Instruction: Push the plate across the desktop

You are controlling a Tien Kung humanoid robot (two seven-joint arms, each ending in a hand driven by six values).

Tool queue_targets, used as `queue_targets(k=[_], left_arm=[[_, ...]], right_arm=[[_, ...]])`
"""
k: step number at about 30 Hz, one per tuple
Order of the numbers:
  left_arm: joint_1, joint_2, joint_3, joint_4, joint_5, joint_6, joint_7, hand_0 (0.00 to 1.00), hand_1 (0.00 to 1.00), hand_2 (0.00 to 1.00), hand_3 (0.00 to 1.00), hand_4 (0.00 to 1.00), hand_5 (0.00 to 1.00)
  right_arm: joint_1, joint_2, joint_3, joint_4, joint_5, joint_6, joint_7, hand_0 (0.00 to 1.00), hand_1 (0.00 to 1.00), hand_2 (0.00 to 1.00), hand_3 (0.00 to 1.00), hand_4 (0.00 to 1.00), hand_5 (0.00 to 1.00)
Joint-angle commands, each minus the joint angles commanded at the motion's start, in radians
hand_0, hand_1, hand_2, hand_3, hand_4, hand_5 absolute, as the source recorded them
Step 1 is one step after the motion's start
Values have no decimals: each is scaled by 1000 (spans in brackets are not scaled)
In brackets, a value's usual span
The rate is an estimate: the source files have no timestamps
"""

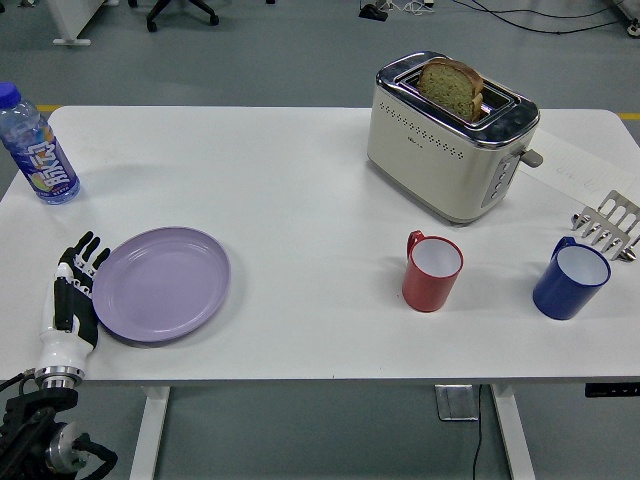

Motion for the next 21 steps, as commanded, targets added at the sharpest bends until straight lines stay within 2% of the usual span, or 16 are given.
queue_targets(k=[11, 21], left_arm=[[-9, -14, 47, -1, -13, 15, -21, 887, 905, 947, 880, 475, 998], [-34, -33, 91, 6, -35, 51, -63, 906, 926, 960, 886, 472, 998]], right_arm=[[-3, -1, -3, 0, 0, 0, 0, 601, 544, 650, 614, 138, 353], [0, -2, -6, 0, 3, 1, 2, 603, 545, 650, 614, 138, 351]])
